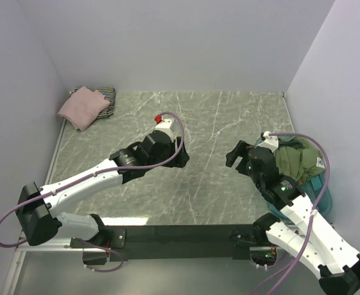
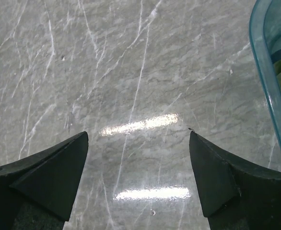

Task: Fold and stack the tank tops
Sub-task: Grab the tank top from the pile, then move the tank top to the center of the board

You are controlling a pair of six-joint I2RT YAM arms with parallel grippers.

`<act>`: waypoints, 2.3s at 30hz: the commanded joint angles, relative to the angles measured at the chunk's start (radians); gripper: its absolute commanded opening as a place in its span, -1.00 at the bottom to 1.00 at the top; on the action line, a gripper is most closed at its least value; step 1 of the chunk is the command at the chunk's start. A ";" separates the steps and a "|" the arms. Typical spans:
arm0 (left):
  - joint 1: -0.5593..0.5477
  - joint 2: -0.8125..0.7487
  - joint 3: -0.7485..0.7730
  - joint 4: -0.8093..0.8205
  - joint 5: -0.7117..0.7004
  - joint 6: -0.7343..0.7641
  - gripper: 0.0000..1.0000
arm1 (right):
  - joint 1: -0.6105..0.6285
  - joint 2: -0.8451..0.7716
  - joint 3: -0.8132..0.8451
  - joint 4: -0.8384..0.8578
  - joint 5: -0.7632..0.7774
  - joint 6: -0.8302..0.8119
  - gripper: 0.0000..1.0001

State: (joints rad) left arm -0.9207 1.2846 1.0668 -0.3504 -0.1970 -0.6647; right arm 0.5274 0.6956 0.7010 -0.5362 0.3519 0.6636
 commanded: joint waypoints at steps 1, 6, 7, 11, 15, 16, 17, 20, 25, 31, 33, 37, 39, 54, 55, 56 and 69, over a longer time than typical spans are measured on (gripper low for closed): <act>-0.003 0.002 0.033 0.047 0.028 0.025 0.39 | -0.001 -0.016 0.041 0.001 0.039 0.010 0.84; 0.000 -0.004 0.045 0.031 0.022 0.022 0.40 | -0.004 0.041 0.129 -0.041 0.048 -0.031 0.88; 0.002 -0.005 0.048 0.022 0.019 0.017 0.39 | -0.009 0.082 0.149 -0.044 0.053 -0.042 0.88; 0.014 -0.037 0.044 -0.007 0.033 0.010 0.39 | -0.134 0.247 0.300 -0.080 0.042 -0.107 0.88; 0.025 -0.112 -0.004 -0.015 0.036 0.011 0.40 | -0.355 0.451 0.434 -0.076 0.062 -0.145 0.86; 0.035 -0.123 -0.011 -0.018 0.037 0.013 0.40 | -0.415 0.488 0.460 -0.082 0.087 -0.142 0.86; 0.042 -0.131 -0.024 -0.019 0.039 0.013 0.41 | -0.447 0.525 0.500 -0.084 0.100 -0.124 0.86; 0.062 -0.159 -0.036 -0.035 0.064 0.014 0.40 | -0.523 0.642 0.520 -0.058 0.096 -0.085 0.85; 0.082 -0.197 -0.060 -0.035 0.082 0.022 0.41 | -0.642 0.740 0.444 0.005 0.182 -0.016 0.84; 0.097 -0.180 -0.068 -0.022 0.151 0.024 0.41 | -0.731 0.777 0.345 0.039 0.255 0.013 0.85; 0.100 -0.157 -0.057 -0.024 0.172 0.025 0.41 | -0.753 0.804 0.324 0.062 0.262 0.016 0.86; 0.105 -0.133 -0.047 -0.032 0.203 0.030 0.40 | -0.806 0.903 0.319 0.097 0.207 0.008 0.86; 0.106 -0.128 -0.045 -0.035 0.205 0.031 0.40 | -0.829 0.967 0.341 0.105 0.173 0.007 0.84; 0.129 -0.079 0.021 -0.059 0.199 0.034 0.40 | -0.837 0.733 0.452 -0.003 0.165 -0.001 -1.00; 0.131 -0.074 0.024 -0.061 0.199 0.034 0.40 | -0.834 0.704 0.491 -0.020 0.177 -0.007 -1.00; 0.129 -0.071 0.033 -0.061 0.199 0.033 0.39 | -0.834 0.676 0.508 -0.036 0.191 -0.010 -1.00; 0.157 -0.128 0.064 -0.085 0.111 0.019 0.40 | -0.551 0.430 0.902 -0.094 0.061 -0.131 -1.00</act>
State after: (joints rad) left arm -0.7811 1.2144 1.0775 -0.4362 -0.0345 -0.6476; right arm -0.1432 1.1156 1.4929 -0.6487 0.4301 0.5789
